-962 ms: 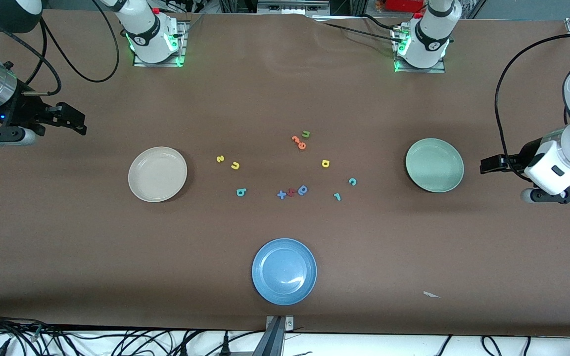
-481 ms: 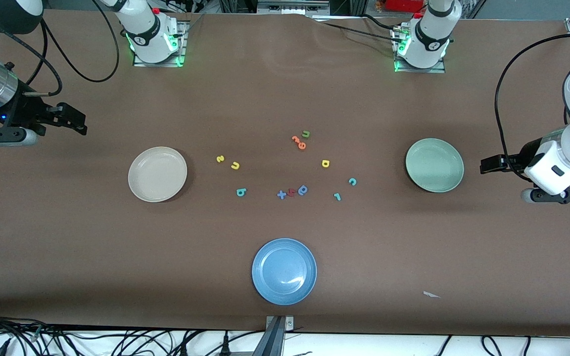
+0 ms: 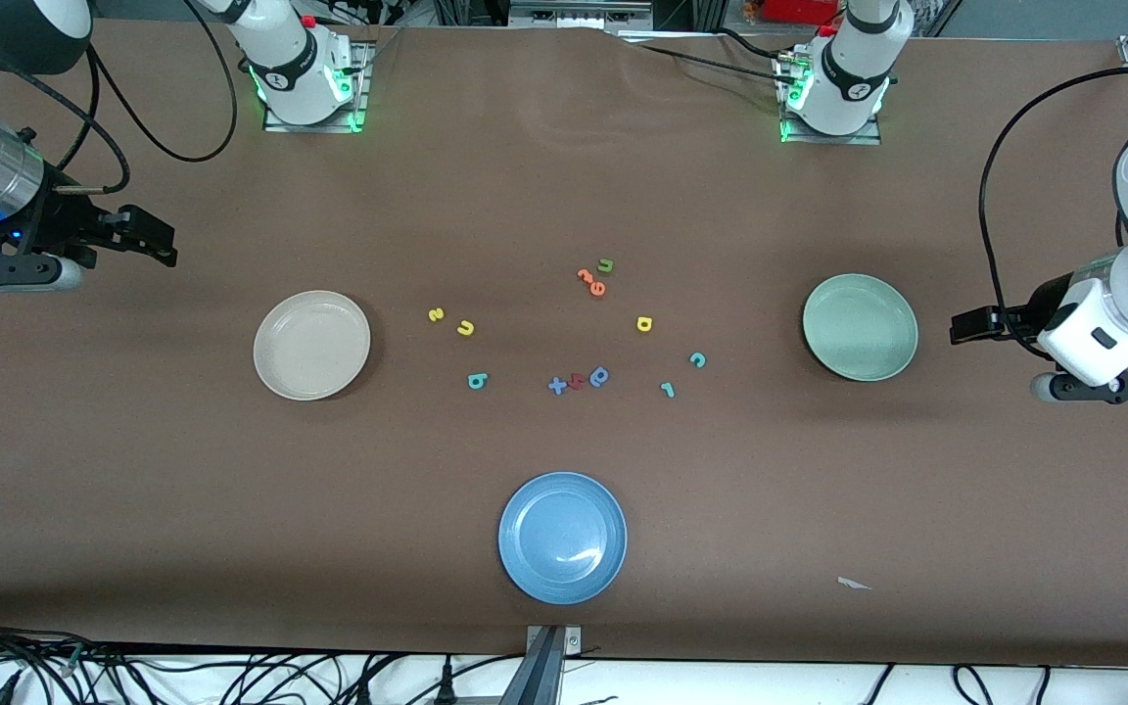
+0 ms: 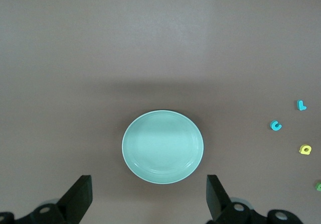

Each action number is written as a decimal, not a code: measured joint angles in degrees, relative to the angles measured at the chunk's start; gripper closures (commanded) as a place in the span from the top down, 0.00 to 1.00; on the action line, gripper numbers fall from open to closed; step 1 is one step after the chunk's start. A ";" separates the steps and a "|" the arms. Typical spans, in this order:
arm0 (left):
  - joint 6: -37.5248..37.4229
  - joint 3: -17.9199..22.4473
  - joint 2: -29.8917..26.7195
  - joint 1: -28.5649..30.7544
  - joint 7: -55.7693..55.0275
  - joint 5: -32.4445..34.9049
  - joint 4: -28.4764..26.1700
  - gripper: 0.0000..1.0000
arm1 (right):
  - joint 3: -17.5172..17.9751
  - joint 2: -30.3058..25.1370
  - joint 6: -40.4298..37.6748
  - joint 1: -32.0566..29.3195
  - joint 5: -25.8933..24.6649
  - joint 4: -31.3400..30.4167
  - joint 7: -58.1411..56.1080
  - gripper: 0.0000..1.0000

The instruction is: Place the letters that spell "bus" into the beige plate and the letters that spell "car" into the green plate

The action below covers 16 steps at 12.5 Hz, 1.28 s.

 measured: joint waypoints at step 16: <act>-0.05 -0.17 0.26 -0.65 0.27 -2.61 -0.28 1.00 | 1.26 0.41 0.12 -0.03 0.00 -1.37 5.73 1.00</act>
